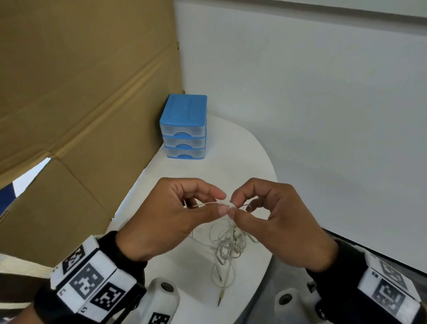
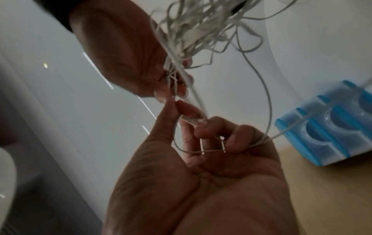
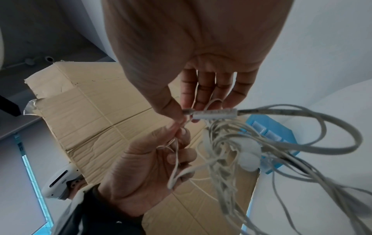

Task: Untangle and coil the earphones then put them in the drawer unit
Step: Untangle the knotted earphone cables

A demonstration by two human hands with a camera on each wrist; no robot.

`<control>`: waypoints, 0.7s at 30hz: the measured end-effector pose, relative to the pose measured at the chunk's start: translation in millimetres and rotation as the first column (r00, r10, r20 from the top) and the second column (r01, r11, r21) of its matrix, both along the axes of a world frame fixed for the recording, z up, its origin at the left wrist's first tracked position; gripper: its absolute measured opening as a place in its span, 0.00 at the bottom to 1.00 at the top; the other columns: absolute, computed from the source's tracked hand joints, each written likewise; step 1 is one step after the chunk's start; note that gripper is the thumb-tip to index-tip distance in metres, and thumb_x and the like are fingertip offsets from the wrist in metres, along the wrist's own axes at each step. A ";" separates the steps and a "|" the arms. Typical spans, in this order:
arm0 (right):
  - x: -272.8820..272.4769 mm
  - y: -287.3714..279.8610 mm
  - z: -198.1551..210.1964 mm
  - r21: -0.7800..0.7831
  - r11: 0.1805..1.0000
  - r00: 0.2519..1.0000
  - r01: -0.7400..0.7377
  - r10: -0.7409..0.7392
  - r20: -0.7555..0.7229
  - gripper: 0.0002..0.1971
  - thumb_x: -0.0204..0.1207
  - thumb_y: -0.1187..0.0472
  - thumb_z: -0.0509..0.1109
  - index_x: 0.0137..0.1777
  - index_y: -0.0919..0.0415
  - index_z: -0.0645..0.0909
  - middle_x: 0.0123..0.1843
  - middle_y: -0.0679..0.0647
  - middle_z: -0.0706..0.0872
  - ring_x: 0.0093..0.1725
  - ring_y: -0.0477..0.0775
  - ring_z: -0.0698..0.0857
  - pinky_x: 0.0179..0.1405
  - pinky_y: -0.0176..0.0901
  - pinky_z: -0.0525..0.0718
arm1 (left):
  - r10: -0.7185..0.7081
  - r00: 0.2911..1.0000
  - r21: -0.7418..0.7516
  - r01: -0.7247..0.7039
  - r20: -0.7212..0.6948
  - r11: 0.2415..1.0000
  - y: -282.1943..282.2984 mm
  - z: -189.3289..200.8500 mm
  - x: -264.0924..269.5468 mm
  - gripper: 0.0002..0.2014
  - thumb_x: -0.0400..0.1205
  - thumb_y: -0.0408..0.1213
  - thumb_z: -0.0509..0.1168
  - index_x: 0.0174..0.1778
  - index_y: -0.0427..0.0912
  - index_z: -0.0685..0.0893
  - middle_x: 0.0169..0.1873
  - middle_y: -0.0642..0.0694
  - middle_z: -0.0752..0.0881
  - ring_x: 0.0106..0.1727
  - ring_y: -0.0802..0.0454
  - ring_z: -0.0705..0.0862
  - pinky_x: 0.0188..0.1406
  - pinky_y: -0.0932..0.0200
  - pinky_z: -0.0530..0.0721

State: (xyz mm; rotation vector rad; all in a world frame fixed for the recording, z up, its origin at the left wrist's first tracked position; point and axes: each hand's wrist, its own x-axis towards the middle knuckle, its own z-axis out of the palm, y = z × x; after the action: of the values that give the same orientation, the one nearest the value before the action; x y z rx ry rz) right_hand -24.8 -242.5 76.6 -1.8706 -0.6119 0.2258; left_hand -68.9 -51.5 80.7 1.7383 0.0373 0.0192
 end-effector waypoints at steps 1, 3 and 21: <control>-0.2 0.5 1.0 0.003 1.000 1.000 0.009 -0.009 0.023 0.03 0.69 0.57 0.76 0.38 0.54 0.85 0.39 0.49 0.89 0.40 0.53 0.85 0.41 0.53 0.85 | 0.010 1.000 0.052 -0.011 0.021 0.999 -0.7 -1.0 -0.2 0.06 0.68 0.41 0.81 0.40 0.51 0.93 0.29 0.54 0.88 0.27 0.57 0.71 0.27 0.70 0.72; 2.0 0.2 2.5 0.090 0.996 0.999 0.029 -0.032 0.029 0.02 0.70 0.61 0.74 0.39 0.57 0.83 0.37 0.51 0.88 0.36 0.55 0.83 0.38 0.54 0.83 | 0.040 0.997 0.167 -0.049 0.060 0.985 -2.6 -3.8 -0.6 0.06 0.73 0.34 0.78 0.37 0.51 0.93 0.23 0.59 0.84 0.24 0.58 0.70 0.25 0.70 0.72; -5.4 -6.0 28.7 0.228 0.969 0.996 -0.093 0.091 0.020 0.06 0.75 0.62 0.74 0.40 0.60 0.91 0.20 0.60 0.73 0.19 0.49 0.62 0.20 0.32 0.64 | -0.002 0.983 0.268 -0.048 0.185 0.962 -5.7 -6.7 -2.7 0.06 0.76 0.44 0.75 0.34 0.51 0.88 0.16 0.57 0.72 0.22 0.58 0.66 0.25 0.65 0.69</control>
State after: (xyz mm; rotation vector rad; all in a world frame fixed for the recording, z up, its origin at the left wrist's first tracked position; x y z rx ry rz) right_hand -30.2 -248.6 105.3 -1.6237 -0.7020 0.1976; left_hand -71.5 -57.2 74.0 2.0036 -0.0848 0.2112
